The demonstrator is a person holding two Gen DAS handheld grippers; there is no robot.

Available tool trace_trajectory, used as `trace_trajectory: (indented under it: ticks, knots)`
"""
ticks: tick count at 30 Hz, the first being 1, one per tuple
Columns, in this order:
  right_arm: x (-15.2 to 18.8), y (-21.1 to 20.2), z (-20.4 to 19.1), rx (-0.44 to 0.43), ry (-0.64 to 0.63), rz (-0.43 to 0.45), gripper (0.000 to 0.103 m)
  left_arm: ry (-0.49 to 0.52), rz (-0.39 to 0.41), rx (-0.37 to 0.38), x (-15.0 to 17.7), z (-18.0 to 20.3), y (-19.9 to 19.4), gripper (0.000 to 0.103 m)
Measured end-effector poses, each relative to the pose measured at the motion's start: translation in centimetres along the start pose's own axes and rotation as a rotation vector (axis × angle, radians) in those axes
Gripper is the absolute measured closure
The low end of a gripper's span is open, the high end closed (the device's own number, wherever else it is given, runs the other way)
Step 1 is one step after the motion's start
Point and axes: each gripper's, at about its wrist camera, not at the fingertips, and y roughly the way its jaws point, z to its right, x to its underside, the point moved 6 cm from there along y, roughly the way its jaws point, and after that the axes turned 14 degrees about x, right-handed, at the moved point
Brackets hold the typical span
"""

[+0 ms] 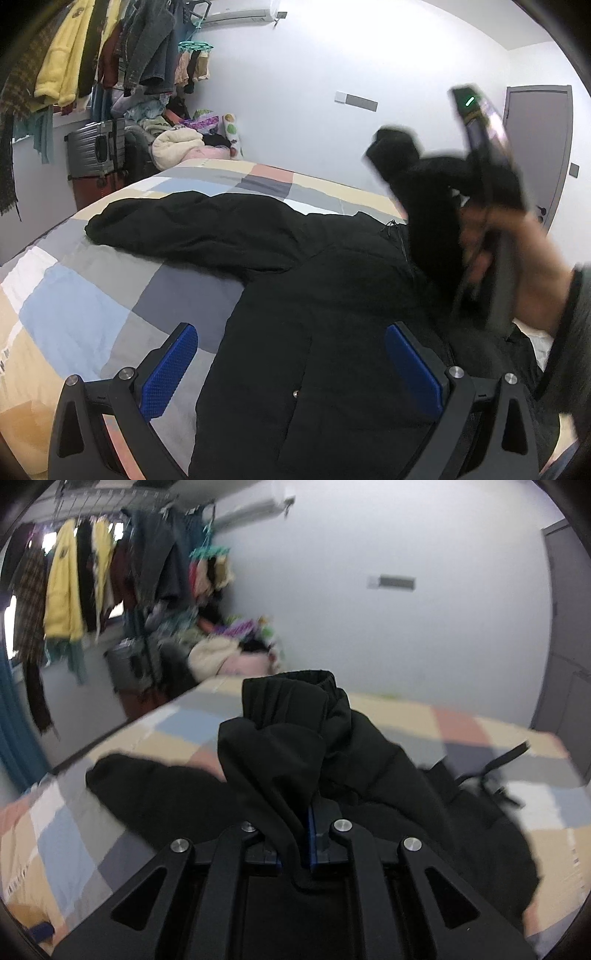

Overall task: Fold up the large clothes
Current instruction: 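Lift the sleeve with the right gripper and fold it across the jacket body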

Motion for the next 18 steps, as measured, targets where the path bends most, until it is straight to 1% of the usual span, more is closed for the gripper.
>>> trace_trajectory:
  ticks: [5,7,10,12,15,18]
  knots:
    - [5.1,4.0,-3.4,-0.026,-0.039,-0.095,0.092,-0.039,0.019,-0.020,-0.2,-1.8,-0.7,0.000]
    - [6.9,5.3,-4.2,-0.021,-0.069,-0.125,0.092,-0.072,0.020,-0.024,-0.2,-2.8,-0.7,0.000]
    - [9.1,7.1,-4.9,-0.022,-0.094,-0.168,0.092,-0.089,0.015,-0.031,0.0,-3.3,-0.5,0.000]
    - [10.1,8.0,-4.8,-0.021,-0.095,-0.184,0.092,-0.082,0.009,-0.031,0.1,-3.2,-0.1,0.000]
    - [10.2,8.2,-4.6,-0.036,-0.080,-0.191,0.092,-0.072,-0.006,-0.033,0.3,-3.2,0.5,0.000]
    - [10.0,7.7,-4.6,-0.042,-0.096,-0.206,0.090,-0.085,-0.018,-0.029,0.3,-3.6,1.1,0.000]
